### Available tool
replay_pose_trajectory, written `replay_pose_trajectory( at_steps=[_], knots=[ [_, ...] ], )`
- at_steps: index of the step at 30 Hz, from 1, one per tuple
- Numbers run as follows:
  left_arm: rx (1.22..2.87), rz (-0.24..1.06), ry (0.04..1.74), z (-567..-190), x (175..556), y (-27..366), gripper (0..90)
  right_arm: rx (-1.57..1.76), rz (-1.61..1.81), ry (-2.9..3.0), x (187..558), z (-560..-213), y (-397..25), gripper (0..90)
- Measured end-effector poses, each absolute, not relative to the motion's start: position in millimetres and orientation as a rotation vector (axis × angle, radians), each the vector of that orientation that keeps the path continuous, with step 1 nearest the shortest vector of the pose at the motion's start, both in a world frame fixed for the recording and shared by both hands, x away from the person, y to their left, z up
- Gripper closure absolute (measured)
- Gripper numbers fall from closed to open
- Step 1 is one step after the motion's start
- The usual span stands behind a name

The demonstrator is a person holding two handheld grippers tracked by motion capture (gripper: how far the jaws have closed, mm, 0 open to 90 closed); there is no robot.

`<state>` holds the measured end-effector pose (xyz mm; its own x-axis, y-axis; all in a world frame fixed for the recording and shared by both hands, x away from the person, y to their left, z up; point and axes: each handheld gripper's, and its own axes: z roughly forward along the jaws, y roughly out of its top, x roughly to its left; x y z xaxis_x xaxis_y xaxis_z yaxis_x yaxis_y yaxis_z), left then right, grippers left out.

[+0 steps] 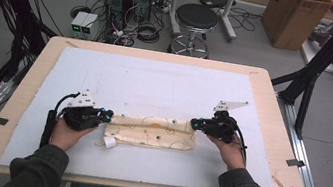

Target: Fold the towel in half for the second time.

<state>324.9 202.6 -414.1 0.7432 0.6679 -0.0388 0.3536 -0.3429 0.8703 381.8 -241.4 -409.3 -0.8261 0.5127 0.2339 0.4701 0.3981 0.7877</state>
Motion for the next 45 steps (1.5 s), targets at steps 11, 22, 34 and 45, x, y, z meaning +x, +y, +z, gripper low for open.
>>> replay_pose_trajectory(
  at_steps=[11,22,34,45],
  knots=[
    [2.001,0.425,0.737,-412,318,199,85.6,0.902,1.425,2.601,373,-416,-243,83.9],
    [1.99,0.413,0.745,-416,310,199,85.6,0.892,1.427,2.604,367,-418,-245,83.8],
    [2.012,0.402,0.741,-423,301,199,85.4,0.866,1.413,2.623,359,-425,-245,83.1],
    [2.056,0.381,0.722,-430,292,198,84.4,0.838,1.381,2.647,351,-430,-243,81.2]
  ],
)
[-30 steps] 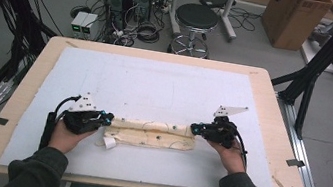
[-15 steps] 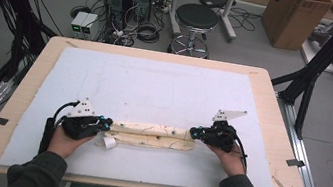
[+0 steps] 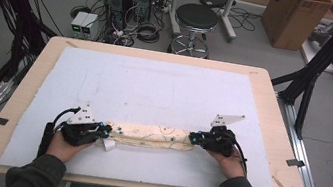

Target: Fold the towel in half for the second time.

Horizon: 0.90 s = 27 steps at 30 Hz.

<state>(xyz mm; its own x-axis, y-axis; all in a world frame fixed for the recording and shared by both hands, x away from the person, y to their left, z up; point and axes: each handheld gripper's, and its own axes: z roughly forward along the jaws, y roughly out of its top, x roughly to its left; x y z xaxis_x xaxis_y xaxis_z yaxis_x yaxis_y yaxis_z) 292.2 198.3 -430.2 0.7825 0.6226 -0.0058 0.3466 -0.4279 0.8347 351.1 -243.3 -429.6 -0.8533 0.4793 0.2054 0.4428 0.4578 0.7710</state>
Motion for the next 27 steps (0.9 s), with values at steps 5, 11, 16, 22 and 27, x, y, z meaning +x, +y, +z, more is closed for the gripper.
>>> replay_pose_trajectory(
  at_steps=[5,11,16,22,27],
  knots=[
    [2.066,0.363,0.72,-433,289,200,78.9,0.826,1.38,2.655,346,-433,-245,77.2],
    [2.077,0.324,0.712,-433,285,202,71.4,0.819,1.383,2.689,341,-434,-246,69.7],
    [2.062,0.3,0.724,-431,281,205,59.6,0.817,1.39,2.687,337,-434,-247,62.4],
    [2.017,0.302,0.714,-422,278,206,48.8,0.803,1.455,2.646,334,-421,-252,52.1],
    [1.968,0.308,0.708,-412,281,204,46.1,0.765,1.469,2.634,336,-408,-245,52.5]
  ],
)
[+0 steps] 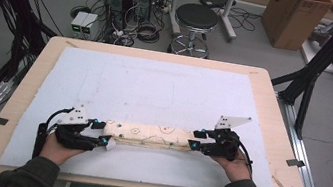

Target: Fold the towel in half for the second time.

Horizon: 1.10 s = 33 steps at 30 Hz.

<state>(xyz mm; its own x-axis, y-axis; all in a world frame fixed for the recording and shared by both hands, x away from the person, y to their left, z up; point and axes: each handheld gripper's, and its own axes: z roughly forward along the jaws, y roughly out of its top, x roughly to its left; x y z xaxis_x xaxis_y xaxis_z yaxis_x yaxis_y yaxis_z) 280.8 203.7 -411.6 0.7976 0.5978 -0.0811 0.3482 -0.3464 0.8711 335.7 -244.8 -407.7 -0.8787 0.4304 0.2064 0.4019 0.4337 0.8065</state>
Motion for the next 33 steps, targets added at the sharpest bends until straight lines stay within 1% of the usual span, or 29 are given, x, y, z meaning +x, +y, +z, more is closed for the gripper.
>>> replay_pose_trajectory(
  at_steps=[2,7,10,14,20,26,33],
  knots=[
    [1.953,0.314,0.704,-408,283,201,46.5,0.757,1.462,2.634,338,-405,-238,54.7],
    [1.966,0.318,0.699,-408,294,188,65.4,0.759,1.429,2.662,348,-407,-216,58.8],
    [1.998,0.313,0.69,-413,301,179,69.6,0.747,1.422,2.676,353,-412,-203,59.4],
    [2.071,0.305,0.699,-423,307,172,72.7,0.716,1.378,2.713,356,-418,-190,59.4],
    [2.112,0.28,0.727,-433,308,174,73.0,0.703,1.289,2.772,356,-430,-186,57.2],
    [2.131,0.28,0.746,-436,308,176,67.9,0.703,1.278,2.758,353,-436,-192,55.5],
    [2.129,0.281,0.76,-439,307,181,64.6,0.683,1.241,2.742,349,-437,-204,52.6]
  ],
)
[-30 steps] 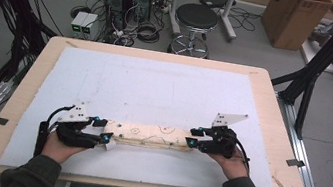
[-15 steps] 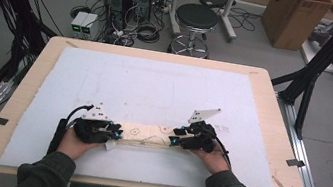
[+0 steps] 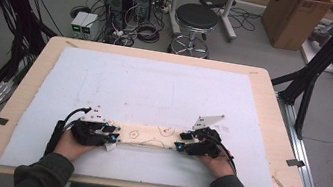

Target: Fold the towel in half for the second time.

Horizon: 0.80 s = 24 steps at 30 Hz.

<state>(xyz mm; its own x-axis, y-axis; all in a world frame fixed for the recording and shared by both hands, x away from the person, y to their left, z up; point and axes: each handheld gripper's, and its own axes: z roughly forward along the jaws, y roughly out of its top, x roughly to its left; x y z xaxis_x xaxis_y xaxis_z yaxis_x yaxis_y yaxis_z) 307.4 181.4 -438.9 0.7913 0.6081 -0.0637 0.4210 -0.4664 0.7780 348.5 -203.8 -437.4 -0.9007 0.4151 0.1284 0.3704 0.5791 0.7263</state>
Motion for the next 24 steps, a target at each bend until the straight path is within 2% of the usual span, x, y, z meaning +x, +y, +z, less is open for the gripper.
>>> replay_pose_trajectory(
  at_steps=[9,21,24],
  knots=[
    [2.126,0.275,0.74,-440,307,185,55.7,0.69,1.234,2.717,343,-438,-221,47.7],
    [2.103,0.197,0.713,-441,308,191,43.6,0.679,1.248,2.671,339,-435,-233,43.9],
    [2.107,0.203,0.707,-439,308,193,42.7,0.698,1.276,2.651,341,-434,-237,43.9]
  ],
)
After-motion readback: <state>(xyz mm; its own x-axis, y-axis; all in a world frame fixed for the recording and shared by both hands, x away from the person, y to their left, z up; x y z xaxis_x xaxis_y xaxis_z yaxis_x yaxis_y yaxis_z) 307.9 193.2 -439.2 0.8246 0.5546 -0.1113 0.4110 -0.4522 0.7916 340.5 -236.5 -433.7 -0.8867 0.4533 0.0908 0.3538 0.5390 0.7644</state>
